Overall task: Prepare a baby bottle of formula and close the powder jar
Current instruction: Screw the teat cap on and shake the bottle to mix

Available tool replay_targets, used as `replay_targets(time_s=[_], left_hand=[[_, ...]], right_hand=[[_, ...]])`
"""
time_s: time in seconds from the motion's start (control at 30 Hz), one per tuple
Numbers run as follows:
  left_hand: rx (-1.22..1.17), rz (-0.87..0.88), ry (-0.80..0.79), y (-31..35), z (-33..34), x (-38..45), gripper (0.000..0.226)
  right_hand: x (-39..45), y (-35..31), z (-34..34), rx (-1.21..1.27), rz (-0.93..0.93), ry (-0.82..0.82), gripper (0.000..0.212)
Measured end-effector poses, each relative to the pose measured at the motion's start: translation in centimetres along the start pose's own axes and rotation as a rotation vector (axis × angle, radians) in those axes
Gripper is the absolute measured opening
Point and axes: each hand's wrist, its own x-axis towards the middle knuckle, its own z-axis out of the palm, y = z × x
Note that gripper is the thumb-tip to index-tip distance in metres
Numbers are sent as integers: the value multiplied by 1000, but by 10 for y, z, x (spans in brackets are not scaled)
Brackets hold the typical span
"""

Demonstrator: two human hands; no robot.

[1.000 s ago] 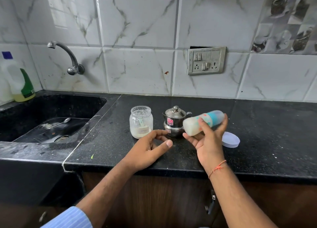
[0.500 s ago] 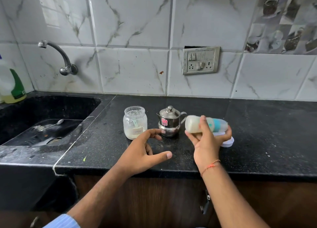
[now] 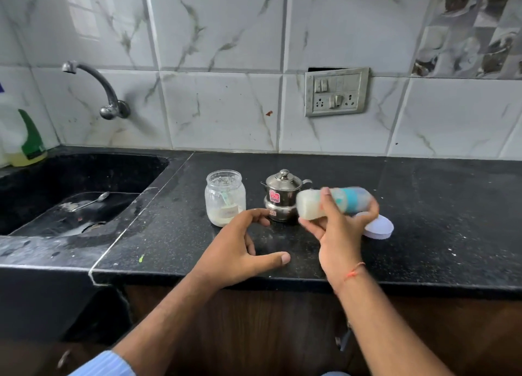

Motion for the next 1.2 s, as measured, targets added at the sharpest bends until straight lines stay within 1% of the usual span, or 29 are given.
replay_targets(time_s=[0.07, 0.1, 0.13, 0.17, 0.2, 0.23, 0.3, 0.33, 0.37, 0.4, 0.43, 0.47, 0.53, 0.57, 0.6, 0.67, 0.7, 0.73, 0.77, 0.8, 0.83, 0.9, 0.93, 0.97, 1.03, 1.07, 1.1, 1.17, 1.2], left_hand=[[-6, 4, 11, -1, 0, 0, 93], [-5, 5, 11, -1, 0, 1, 93], [-4, 3, 4, -2, 0, 2, 92], [-7, 0, -3, -2, 0, 3, 93], [-11, -4, -6, -3, 0, 3, 94], [-12, -4, -5, -3, 0, 3, 95], [-10, 3, -3, -3, 0, 3, 96], [-8, 4, -6, -4, -1, 4, 96], [-10, 4, -11, -4, 0, 4, 94], [-13, 5, -13, -4, 0, 4, 93], [-14, 3, -11, -5, 0, 4, 93], [-9, 2, -9, -5, 0, 3, 93], [6, 9, -10, -5, 1, 4, 91], [10, 12, -11, -5, 1, 4, 90], [14, 13, -10, -5, 0, 4, 88], [18, 8, -6, -4, 1, 4, 87], [21, 5, -5, -3, 1, 4, 87], [31, 7, -4, -3, 1, 4, 87], [44, 10, -5, -3, 2, 4, 88], [54, 11, -9, -3, 1, 4, 88], [56, 7, -16, -3, 0, 3, 89], [55, 6, -32, -3, -1, 2, 92], [65, 8, -32, -3, 0, 2, 93], [76, 7, -27, -3, 0, 2, 94], [97, -1, -26, -2, 0, 1, 95], [106, -4, -25, -2, -1, 1, 95], [108, -3, -25, -2, -1, 1, 94], [99, 0, -31, -1, 0, 0, 96], [103, 1, -29, -1, 0, 0, 98]], right_hand=[[-5, 5, 2, -181, 53, -209, 79], [-5, 8, 2, -216, 50, -215, 81], [-6, 6, 2, -186, 9, -146, 81], [-4, 3, -1, -90, -5, -59, 78], [-2, 2, -2, -25, 11, -25, 76], [-2, 1, 0, -88, 7, -68, 76], [-8, 5, 2, -280, 20, -265, 82], [-8, 8, 3, -285, 19, -242, 83], [-6, 6, 2, -212, -16, -139, 80], [-2, 2, 0, -60, -30, -11, 77], [2, 1, -2, 45, -19, 77, 76], [2, -1, -1, 24, -2, 63, 76], [-5, 1, -1, -208, 18, -177, 78], [-8, 3, -1, -260, 18, -220, 80], [-7, 4, -1, -220, -3, -152, 80], [-1, 0, -5, 10, -41, 48, 75], [-2, -3, -3, 33, -21, 59, 73], [-5, -4, 0, -59, -1, -46, 73], [-10, -1, 2, -182, 14, -193, 75], [-16, 1, 4, -247, 16, -260, 78], [-16, 1, 6, -227, -1, -208, 79], [-8, -2, 3, 7, -43, 33, 77], [-3, -2, 1, 74, -26, 101, 76], [-4, -3, 4, 20, 3, 48, 76], [-13, 2, 4, -220, 23, -207, 78], [-16, 4, 5, -268, 7, -221, 80], [-17, 1, 7, -233, -34, -152, 80], [-12, -4, 2, -30, -82, 31, 77], [-10, -6, 1, -8, -78, 42, 77]])
